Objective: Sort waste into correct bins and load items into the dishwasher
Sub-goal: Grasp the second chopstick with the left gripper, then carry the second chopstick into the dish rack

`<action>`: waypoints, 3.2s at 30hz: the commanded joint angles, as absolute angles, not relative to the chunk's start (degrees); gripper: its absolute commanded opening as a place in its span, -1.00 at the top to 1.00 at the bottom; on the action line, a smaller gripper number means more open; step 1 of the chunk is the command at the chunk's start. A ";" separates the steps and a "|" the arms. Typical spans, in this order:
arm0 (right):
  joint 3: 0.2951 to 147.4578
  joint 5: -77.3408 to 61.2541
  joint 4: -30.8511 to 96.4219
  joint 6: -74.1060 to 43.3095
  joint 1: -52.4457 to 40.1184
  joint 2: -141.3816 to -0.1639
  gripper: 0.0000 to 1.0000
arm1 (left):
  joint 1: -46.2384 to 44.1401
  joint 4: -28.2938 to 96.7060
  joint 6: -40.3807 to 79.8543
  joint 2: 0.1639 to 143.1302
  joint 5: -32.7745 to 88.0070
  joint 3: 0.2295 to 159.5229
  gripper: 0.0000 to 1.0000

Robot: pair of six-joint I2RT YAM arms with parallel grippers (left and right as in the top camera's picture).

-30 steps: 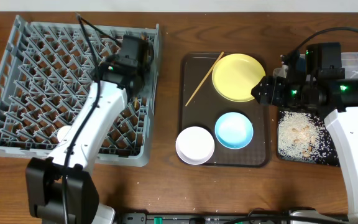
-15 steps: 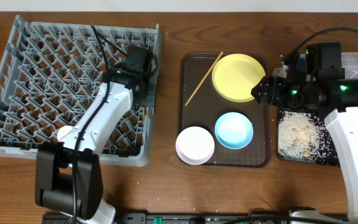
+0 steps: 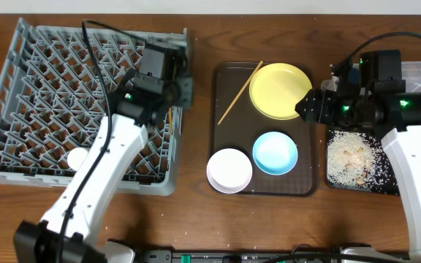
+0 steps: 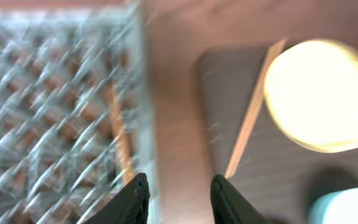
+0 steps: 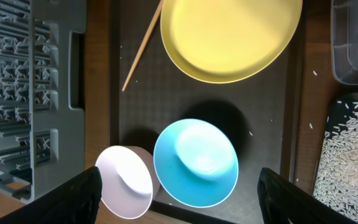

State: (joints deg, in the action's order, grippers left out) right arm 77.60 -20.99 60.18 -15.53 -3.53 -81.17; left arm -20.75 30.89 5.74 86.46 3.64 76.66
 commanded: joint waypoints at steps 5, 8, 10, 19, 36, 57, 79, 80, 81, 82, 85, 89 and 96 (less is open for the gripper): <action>77.95 -20.82 60.05 -15.64 -3.07 -81.01 -0.57 | -27.03 23.05 -2.00 96.84 7.07 76.95 0.10; 77.93 -20.82 60.05 -15.64 -3.07 -81.01 -0.57 | -28.71 18.94 -4.25 102.54 7.07 76.95 0.10; 77.93 -20.82 60.03 -15.66 -3.07 -81.01 -0.57 | -29.43 16.14 -4.51 105.97 7.03 76.95 0.10; 77.93 -20.80 59.31 -15.66 -3.07 -81.01 -0.57 | -29.93 5.45 -4.49 117.82 6.96 76.95 0.10; 77.84 -20.84 58.70 -15.88 -3.07 -82.35 -0.57 | -30.28 9.82 -4.23 123.96 6.83 76.95 0.77; 77.84 -20.82 58.74 -15.84 -3.07 -82.52 -0.57 | -24.45 36.45 3.16 90.19 -0.80 77.49 0.85; 77.82 -20.82 60.05 -15.84 -3.07 -82.52 -0.57 | -16.29 36.05 4.80 97.76 -4.16 68.93 0.84; 77.82 -20.82 60.05 -15.84 -3.07 -82.52 -0.57 | -16.29 35.88 4.80 97.84 -4.14 68.93 0.85; 77.82 -20.84 60.05 -15.84 -3.07 -82.52 -0.57 | -16.29 35.68 4.80 97.86 -4.12 68.93 0.85; 77.82 -20.82 60.07 -15.84 -3.07 -82.52 -0.57 | -16.29 35.62 4.80 97.82 -4.12 68.95 0.84; 77.82 -20.82 60.31 -15.84 -3.07 -82.52 -0.57 | -16.29 35.48 4.80 97.36 -4.14 69.01 0.77; 77.82 -20.82 60.20 -15.84 -3.07 -82.52 -0.57 | -16.29 35.44 4.80 95.50 -4.14 69.01 0.70; 77.82 -20.82 60.23 -15.81 -3.07 -82.52 -0.57 | -16.29 35.92 4.80 91.11 -4.12 69.23 0.56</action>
State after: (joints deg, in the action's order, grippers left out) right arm 77.52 -20.84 60.23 -15.53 -3.53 -82.13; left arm -16.56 35.64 4.47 94.04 -3.40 69.38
